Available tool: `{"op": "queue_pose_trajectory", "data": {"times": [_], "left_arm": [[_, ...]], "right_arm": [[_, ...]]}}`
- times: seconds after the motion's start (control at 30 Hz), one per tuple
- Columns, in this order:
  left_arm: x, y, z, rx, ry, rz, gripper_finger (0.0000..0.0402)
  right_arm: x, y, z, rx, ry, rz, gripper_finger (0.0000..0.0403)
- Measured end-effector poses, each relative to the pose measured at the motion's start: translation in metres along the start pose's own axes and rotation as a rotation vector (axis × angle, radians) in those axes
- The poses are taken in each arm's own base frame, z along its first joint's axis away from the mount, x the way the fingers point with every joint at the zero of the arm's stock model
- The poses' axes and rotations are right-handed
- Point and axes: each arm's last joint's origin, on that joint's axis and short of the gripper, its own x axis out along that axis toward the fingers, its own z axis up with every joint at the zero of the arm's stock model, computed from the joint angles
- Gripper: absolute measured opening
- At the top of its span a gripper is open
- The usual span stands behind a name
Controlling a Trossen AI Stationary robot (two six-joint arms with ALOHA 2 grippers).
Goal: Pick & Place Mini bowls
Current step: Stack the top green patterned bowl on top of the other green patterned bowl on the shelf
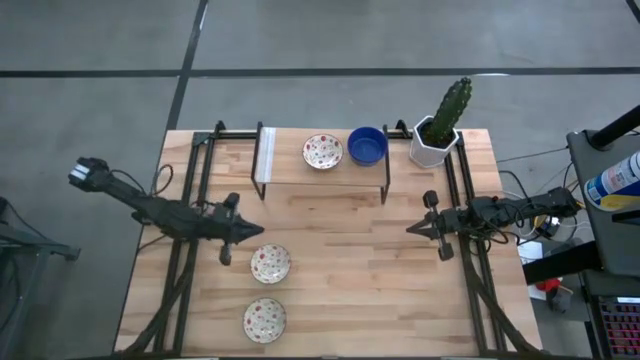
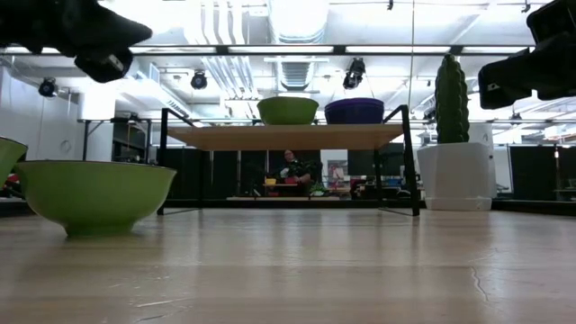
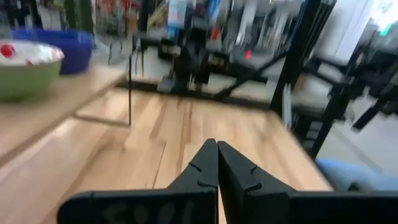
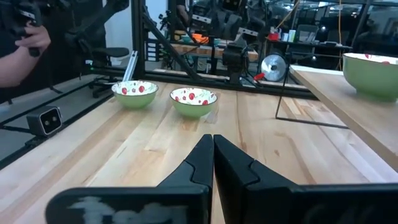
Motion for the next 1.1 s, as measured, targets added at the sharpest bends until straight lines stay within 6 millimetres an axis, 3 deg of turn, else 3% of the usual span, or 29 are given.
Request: {"op": "queue_pose_trajectory", "data": {"times": [0.1, 0.3, 0.43, 0.83, 1.1], "left_arm": [[0.007, -0.005, 0.009, -0.002, 0.082, 0.02, 0.0018], [0.023, -0.013, 0.023, -0.05, 0.225, 0.149, 0.0098], [0.033, -0.026, 0.027, -0.006, 0.314, 0.113, 0.0128], [0.057, -0.083, 0.019, 0.056, 0.517, 0.047, 0.0133], [0.064, -0.106, -0.006, 0.139, 0.711, 0.151, 0.0133]], "right_arm": [[0.0, 0.0, 0.0, 0.003, 0.0, 0.0, 0.0008], [0.0, 0.0, 0.0, 0.004, 0.0, 0.0, 0.0008], [0.0, 0.0, 0.0, -0.001, 0.0, 0.0, 0.0008], [0.0, 0.0, 0.0, 0.007, 0.0, 0.0, 0.0008], [0.0, 0.0, 0.0, 0.004, -0.001, 0.0, 0.0008]]}}
